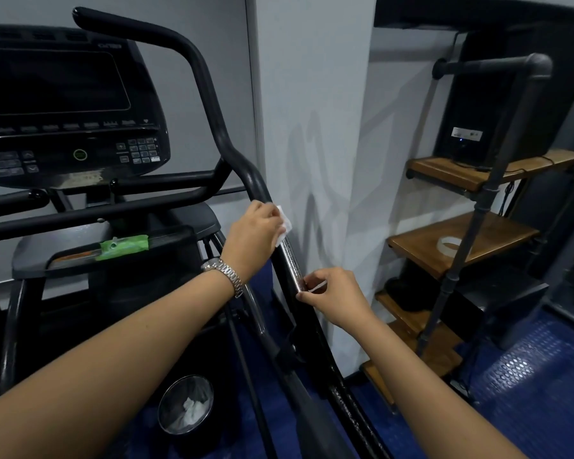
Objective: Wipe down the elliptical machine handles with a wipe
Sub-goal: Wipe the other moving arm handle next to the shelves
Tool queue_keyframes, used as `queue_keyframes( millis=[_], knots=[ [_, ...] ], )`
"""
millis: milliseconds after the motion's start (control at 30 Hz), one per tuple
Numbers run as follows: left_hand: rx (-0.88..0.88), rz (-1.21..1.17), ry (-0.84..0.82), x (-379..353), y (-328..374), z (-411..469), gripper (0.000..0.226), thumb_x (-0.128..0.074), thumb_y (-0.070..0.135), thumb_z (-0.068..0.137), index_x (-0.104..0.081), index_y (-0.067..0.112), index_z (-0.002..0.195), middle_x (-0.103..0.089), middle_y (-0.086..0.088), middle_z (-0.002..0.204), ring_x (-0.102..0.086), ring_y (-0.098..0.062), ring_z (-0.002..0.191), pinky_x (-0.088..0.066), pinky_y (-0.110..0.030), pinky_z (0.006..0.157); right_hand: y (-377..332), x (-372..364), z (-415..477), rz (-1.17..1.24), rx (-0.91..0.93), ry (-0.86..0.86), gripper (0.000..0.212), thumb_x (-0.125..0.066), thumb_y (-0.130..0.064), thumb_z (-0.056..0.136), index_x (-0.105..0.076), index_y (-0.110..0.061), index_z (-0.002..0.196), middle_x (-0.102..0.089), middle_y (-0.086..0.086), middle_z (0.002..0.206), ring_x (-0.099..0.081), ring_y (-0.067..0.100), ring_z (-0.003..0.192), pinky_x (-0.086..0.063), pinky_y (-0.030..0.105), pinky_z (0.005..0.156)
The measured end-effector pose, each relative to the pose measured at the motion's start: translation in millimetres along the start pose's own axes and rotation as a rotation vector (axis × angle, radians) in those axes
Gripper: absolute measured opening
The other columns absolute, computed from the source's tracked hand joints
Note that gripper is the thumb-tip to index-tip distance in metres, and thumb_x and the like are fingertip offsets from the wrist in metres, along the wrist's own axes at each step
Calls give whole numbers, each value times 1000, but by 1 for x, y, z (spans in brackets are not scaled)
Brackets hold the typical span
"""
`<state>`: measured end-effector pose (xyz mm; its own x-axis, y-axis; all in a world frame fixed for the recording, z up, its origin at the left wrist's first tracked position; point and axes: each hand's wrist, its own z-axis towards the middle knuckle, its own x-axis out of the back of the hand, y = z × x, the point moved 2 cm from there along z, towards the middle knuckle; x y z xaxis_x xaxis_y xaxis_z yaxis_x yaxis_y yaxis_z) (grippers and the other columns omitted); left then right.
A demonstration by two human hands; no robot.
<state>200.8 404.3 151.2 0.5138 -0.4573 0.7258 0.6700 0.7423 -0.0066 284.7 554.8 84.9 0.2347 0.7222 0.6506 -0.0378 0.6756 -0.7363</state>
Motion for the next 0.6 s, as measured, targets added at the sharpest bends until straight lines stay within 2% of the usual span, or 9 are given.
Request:
queue_keyframes(
  millis=[67, 133, 233, 400, 533, 600],
  knots=[
    [-89, 51, -105, -7, 4, -7, 7, -72, 20, 82, -71, 13, 82, -62, 4, 92, -55, -15, 90, -38, -18, 50, 1, 0, 0, -1, -6, 4, 20, -80, -28, 74, -73, -18, 91, -70, -7, 80, -66, 6, 75, -57, 27, 74],
    [-103, 93, -124, -5, 1, -4, 7, -75, 20, 79, -71, 15, 82, -63, 6, 91, -55, -15, 90, -39, -18, 49, 1, -1, 0, -6, -6, -3, 21, -80, -28, 74, -73, -18, 91, -70, -7, 81, -66, 6, 74, -57, 29, 73],
    [-30, 142, -89, 3, 2, 10, 4, -73, 15, 81, -71, 12, 81, -64, 4, 89, -52, -17, 91, -41, -20, 52, 1, -1, 2, -19, 6, -7, 21, -80, -28, 73, -73, -18, 90, -70, -6, 81, -66, 9, 74, -57, 33, 75],
    [-189, 204, -299, -7, 26, -3, 11, -60, 15, 90, -68, 7, 90, -62, -3, 91, -47, -24, 101, -53, -32, 63, 1, -1, 1, -32, 5, -13, 23, -80, -29, 75, -73, -19, 94, -70, -7, 85, -66, 8, 77, -57, 32, 78],
    [-92, 272, -272, 1, 18, 15, 5, -60, 4, 87, -64, 4, 89, -60, -5, 92, -44, -25, 100, -52, -31, 65, 2, -1, 3, -41, 7, -9, 23, -80, -30, 73, -73, -20, 93, -70, -7, 83, -66, 8, 75, -57, 34, 77],
    [-128, 277, -332, -1, 26, 11, 10, -58, -4, 84, -63, 4, 88, -59, -6, 92, -45, -24, 98, -54, -33, 69, 3, -2, 3, -47, 1, -11, 25, -80, -32, 73, -73, -21, 95, -70, -8, 84, -66, 8, 76, -57, 34, 78]
  ],
)
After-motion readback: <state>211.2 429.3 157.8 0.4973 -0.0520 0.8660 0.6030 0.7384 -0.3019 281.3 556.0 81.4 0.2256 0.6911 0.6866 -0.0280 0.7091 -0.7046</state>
